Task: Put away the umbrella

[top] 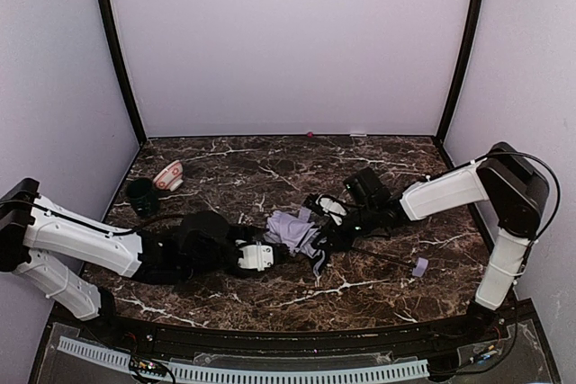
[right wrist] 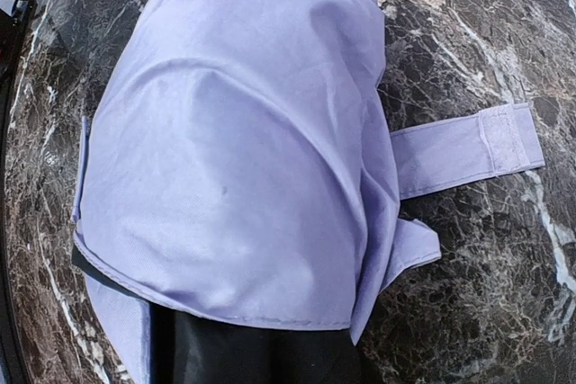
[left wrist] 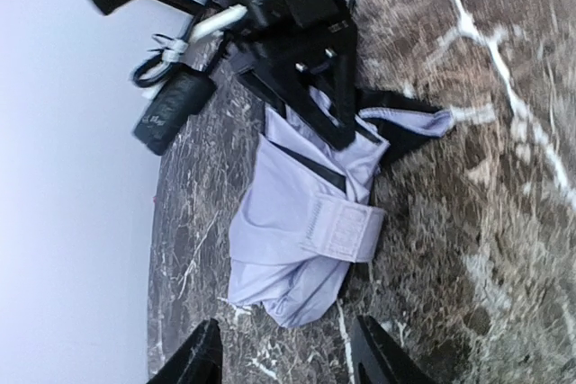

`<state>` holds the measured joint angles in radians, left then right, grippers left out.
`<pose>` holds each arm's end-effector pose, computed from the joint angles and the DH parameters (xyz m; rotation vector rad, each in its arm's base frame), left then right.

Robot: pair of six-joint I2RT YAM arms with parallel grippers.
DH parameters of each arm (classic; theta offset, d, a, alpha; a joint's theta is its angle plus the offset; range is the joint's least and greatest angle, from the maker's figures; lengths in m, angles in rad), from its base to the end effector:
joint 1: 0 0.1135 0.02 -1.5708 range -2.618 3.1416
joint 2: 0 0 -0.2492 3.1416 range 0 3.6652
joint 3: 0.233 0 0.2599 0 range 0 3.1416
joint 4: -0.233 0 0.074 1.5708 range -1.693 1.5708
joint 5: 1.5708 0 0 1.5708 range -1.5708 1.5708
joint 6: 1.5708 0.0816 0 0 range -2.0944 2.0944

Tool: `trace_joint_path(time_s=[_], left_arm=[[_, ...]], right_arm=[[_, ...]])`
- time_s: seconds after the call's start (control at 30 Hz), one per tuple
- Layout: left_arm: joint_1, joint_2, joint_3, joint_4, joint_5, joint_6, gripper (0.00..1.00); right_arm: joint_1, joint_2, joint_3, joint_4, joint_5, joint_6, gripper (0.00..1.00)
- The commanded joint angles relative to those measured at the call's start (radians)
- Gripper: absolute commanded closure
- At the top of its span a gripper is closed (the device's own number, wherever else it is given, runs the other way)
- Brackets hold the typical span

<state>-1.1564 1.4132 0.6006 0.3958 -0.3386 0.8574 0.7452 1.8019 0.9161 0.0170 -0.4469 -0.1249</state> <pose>0.1602 -0.2970 0.1562 1.5347 1.2276 0.1408 0.2545 0.2828 0.0855 -1.2352 2.1670 0.8157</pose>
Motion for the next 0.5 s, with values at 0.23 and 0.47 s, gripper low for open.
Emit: trace_joint_path(time_s=[0.23, 0.47], left_arm=[[0.167, -0.216, -0.143, 0.251, 0.344, -0.374, 0.46], [0.228, -0.252, -0.147, 0.335, 0.44, -0.48, 0.32]], right_arm=[[-0.034, -0.241, 0.08, -0.114, -0.12, -0.003, 1.0], [-0.038, -0.363, 0.214, -0.328, -0.151, -0.104, 1.0]])
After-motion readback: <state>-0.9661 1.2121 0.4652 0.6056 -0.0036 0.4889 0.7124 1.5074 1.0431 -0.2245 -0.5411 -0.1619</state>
